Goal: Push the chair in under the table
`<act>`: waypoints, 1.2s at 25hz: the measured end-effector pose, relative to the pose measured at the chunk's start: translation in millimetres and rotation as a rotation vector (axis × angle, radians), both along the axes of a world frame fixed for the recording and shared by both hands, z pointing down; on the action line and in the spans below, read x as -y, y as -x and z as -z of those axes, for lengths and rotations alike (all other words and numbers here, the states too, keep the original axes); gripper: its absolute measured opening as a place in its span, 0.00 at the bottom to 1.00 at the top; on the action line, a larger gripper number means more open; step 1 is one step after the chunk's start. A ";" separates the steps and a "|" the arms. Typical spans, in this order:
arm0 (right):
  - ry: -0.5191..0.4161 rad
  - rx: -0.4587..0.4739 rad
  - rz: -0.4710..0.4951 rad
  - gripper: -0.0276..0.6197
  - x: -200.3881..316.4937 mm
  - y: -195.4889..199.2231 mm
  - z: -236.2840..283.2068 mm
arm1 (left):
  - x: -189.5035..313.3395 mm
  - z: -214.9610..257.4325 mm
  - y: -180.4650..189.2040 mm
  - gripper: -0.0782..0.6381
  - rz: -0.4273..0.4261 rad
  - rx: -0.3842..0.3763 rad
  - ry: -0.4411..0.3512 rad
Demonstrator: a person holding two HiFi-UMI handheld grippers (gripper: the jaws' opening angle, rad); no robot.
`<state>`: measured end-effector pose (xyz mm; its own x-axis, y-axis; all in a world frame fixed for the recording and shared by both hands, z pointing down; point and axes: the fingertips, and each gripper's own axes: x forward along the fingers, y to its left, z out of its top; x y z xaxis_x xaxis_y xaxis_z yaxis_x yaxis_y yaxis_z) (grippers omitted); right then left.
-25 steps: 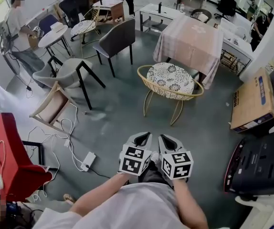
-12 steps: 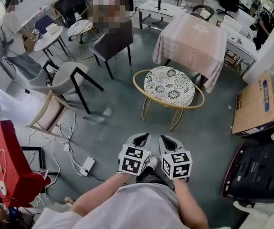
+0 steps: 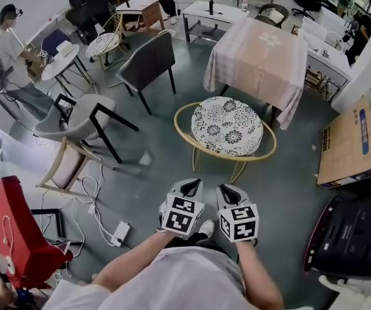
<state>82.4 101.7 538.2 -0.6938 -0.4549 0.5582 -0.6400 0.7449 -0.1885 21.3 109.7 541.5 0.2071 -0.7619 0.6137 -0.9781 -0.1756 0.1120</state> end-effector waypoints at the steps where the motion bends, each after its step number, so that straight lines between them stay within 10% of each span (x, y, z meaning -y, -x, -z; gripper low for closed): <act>1: -0.003 -0.005 0.003 0.05 3.1 0.6 -0.5 | 2.9 0.6 1.2 0.12 -0.006 0.009 0.001; 10: -0.066 -0.103 0.031 0.05 22.8 3.6 -11.8 | 17.9 -16.9 14.9 0.12 -0.133 0.145 0.020; 30: -0.266 -0.560 0.252 0.16 95.5 26.7 -59.6 | 104.2 -75.7 53.6 0.23 -0.739 0.568 -0.026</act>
<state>55.7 6.1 597.8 -0.4351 -0.4892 0.7559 -0.3885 0.8593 0.3325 -32.4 5.5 617.2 0.3189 -0.5715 0.7561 -0.5240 -0.7710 -0.3618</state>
